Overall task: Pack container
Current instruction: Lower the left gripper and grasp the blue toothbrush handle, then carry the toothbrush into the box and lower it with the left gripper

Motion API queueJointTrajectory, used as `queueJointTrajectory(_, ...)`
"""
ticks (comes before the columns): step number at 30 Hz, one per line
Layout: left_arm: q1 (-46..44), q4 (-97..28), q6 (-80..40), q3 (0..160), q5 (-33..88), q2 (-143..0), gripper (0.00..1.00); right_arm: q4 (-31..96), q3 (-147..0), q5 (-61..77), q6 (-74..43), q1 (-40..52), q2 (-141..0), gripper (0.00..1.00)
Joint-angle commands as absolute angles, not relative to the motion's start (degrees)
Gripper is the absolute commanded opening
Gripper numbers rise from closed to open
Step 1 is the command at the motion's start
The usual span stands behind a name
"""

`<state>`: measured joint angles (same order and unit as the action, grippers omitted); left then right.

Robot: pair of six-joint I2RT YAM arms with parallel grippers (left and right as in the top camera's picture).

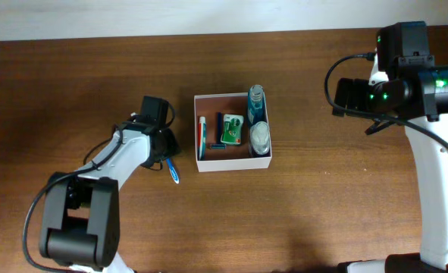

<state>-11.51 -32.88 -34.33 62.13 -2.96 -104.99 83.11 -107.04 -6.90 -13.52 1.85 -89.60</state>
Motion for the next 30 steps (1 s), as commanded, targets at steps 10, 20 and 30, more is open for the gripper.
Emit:
queueJointTrajectory(10,-11.7,-32.4,-34.7,61.8,-2.4,-110.1,0.41,83.0,-107.6,-7.8,-13.7,1.4,-88.9,0.98)
queueJointTrajectory(20,-11.7,-32.8,-34.7,61.8,-2.3,-110.1,0.02,83.0,-107.6,-7.8,-13.7,1.4,-88.9,0.98)
queueJointTrajectory(30,-11.8,-41.2,-28.6,69.8,-2.4,-105.4,0.01,83.0,-107.6,-7.8,-13.7,1.4,-88.9,0.98)
